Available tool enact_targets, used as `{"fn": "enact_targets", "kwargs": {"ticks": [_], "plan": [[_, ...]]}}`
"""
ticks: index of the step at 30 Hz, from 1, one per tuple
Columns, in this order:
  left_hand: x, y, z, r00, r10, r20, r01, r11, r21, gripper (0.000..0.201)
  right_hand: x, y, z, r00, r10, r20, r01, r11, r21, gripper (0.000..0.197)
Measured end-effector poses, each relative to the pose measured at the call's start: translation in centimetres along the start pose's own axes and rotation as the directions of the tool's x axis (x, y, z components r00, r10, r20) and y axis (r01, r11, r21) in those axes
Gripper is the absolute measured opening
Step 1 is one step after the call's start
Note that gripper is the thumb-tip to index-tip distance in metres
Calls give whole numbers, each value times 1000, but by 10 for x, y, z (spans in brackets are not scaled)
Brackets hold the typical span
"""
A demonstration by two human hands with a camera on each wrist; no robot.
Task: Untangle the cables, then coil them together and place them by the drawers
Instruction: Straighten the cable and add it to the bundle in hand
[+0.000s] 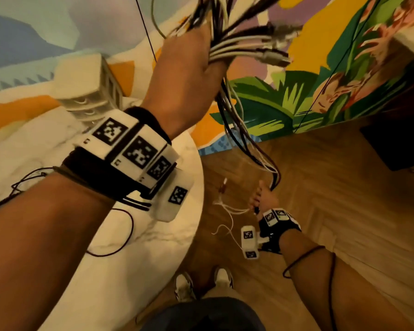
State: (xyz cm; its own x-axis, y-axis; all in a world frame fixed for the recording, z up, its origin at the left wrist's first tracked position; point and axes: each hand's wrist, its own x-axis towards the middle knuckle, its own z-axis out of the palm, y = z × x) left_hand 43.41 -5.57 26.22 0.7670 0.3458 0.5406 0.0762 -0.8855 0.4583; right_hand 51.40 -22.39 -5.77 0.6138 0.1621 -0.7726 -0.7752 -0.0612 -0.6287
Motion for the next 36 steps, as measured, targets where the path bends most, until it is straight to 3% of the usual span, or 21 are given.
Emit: {"fn": "enact_targets", "kwargs": {"ticks": [2,4,6,7,11,14,16,17,19,21,23,25,26,27,29,30,32,34,36], "plan": [[2,-1,-6,999,18,-33,-18,1000,25,24,1,-1,-7,983,-166,-73,139,948,-286,45],[-1,-4,-6,999,29,-23,-28,999,36,20,4,5,-22,962,-270,-32,178,713,-679,40],[-8,-8,-1,1000,0,19,-1,999,37,10,12,17,-34,972,-227,66,171,480,-861,36],[-11,-9,2,999,-20,48,19,999,32,8,15,21,-37,972,-212,100,185,430,-884,38],[-17,-7,15,992,-68,106,67,998,11,12,20,26,-42,977,-170,126,185,392,-901,52],[-20,-2,21,994,-53,95,56,998,-27,10,17,22,-47,976,-132,172,203,283,-937,49],[-26,-2,30,994,-51,95,57,996,-64,4,15,14,-48,967,-62,246,254,262,-931,45],[-29,-3,35,993,-55,101,63,995,-75,8,16,9,-47,952,-22,305,300,255,-919,48],[-39,-4,49,987,-66,150,81,992,-98,17,16,-5,-41,899,-79,431,438,197,-877,77],[-50,-5,64,975,-69,213,97,987,-124,22,-1,-25,-26,815,-190,547,579,238,-780,102],[-61,-8,79,959,-95,266,131,984,-121,22,-48,-52,-3,706,-295,644,697,451,-557,99],[-71,-9,91,927,-150,344,191,977,-89,16,-94,-72,15,591,-384,710,749,587,-306,67],[-75,-10,97,899,-191,393,238,968,-74,10,-111,-76,22,568,-407,715,745,623,-238,44],[-78,-10,100,869,-224,440,277,959,-59,5,-118,-76,31,571,-418,706,732,649,-208,26],[-81,-13,101,837,-246,488,313,948,-59,6,-121,-69,42,610,-453,650,728,644,-234,11],[-82,-17,98,838,-243,489,318,945,-76,5,-112,-64,43,636,-472,610,726,633,-267,14],[-79,-28,87,870,-237,433,313,943,-114,21,-80,-53,30,712,-481,512,691,611,-386,32],[-73,-38,72,881,-283,379,363,918,-160,18,-48,-43,8,811,-467,353,583,587,-562,43],[-67,-47,61,885,-338,322,418,881,-223,19,-25,-33,-15,863,-444,239,479,574,-664,49]]}}
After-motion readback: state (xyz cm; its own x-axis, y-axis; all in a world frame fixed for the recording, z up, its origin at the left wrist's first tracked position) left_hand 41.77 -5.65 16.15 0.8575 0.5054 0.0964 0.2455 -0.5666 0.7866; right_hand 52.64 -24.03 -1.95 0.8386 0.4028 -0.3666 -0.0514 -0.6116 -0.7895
